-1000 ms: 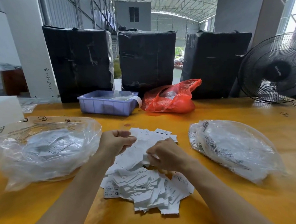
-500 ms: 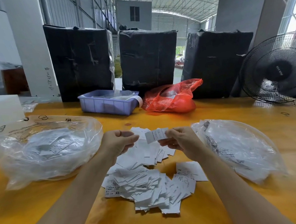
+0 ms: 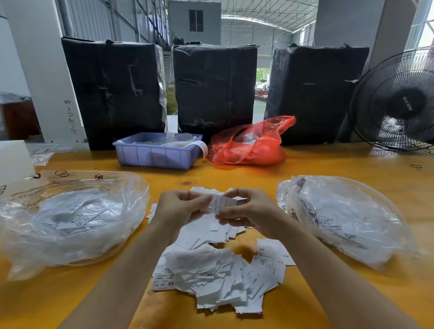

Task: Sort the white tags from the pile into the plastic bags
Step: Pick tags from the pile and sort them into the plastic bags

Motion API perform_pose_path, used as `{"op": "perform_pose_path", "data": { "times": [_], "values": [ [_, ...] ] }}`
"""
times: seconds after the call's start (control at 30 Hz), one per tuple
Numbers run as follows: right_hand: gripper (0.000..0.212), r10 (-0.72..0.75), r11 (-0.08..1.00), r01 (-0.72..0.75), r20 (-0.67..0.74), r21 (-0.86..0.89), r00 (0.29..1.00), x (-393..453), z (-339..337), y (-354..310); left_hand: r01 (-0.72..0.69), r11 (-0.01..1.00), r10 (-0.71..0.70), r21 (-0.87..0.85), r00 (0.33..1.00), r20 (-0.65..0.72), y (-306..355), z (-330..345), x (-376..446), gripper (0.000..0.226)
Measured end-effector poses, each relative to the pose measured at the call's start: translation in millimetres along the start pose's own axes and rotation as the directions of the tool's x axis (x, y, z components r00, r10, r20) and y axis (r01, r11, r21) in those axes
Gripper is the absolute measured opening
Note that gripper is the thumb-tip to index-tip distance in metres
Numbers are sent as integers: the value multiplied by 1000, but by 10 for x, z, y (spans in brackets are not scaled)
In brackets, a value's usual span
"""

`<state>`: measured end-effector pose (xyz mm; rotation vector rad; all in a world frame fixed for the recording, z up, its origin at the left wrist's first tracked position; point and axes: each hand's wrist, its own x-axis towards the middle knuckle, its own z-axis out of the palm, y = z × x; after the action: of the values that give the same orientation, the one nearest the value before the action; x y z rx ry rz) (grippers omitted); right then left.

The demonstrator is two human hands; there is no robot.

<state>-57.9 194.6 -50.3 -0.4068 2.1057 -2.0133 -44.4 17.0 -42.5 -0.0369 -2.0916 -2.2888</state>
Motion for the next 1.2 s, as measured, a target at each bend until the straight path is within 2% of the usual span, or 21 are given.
{"op": "perform_pose_path", "data": {
  "times": [0.07,0.1,0.2,0.27,0.33,0.4,0.47,0.6,0.7,0.77,0.83,0.9,0.97,1.03,1.2],
  "values": [
    [40,-47,980,51,27,-192,999,-2,0,-25,-129,957,137,260,991,-11,-25,-2,7,9],
    [38,-77,955,84,36,-285,996,1,10,-39,-175,914,188,366,982,2,-34,-1,7,11],
    [19,-152,850,142,23,-507,988,14,39,-69,-226,846,235,483,971,44,-57,11,-1,10],
    [8,-146,798,122,7,-590,989,11,25,-93,-204,872,212,445,977,32,-61,8,0,13],
    [4,-95,837,96,29,-539,995,-7,-7,-116,-166,912,169,375,985,25,-58,3,7,11],
    [14,-53,878,73,56,-473,997,-26,-5,-125,-142,929,140,342,990,29,-54,3,7,9],
    [29,-34,873,61,65,-483,997,-30,30,-115,-140,936,135,324,990,37,-54,5,5,9],
    [11,15,837,32,82,-547,997,-14,66,-103,-131,954,124,271,991,44,-54,9,8,12],
    [6,1,770,-16,-24,-637,1000,-14,8,-109,-78,980,80,185,997,-6,-46,-10,22,8],
    [10,-81,821,-26,-161,-570,984,-6,-41,-113,-30,995,31,100,999,-9,-30,-25,13,7],
    [9,-119,951,31,-270,-308,955,-8,-54,-156,14,1000,-14,18,1000,8,-19,-24,1,8],
    [7,-101,995,98,-295,-23,950,-16,-30,-217,38,999,-38,-2,999,20,-12,-2,-10,9],
    [9,-80,984,120,-272,135,959,-27,11,-260,56,998,-55,-9,998,28,-7,26,-20,9],
    [10,-70,978,117,-258,171,964,-34,53,-279,76,997,-75,-26,996,40,-2,40,-28,9],
    [10,-128,987,150,-266,63,955,-42,107,-278,102,994,-99,-45,993,66,13,49,-40,8]
  ]
}}
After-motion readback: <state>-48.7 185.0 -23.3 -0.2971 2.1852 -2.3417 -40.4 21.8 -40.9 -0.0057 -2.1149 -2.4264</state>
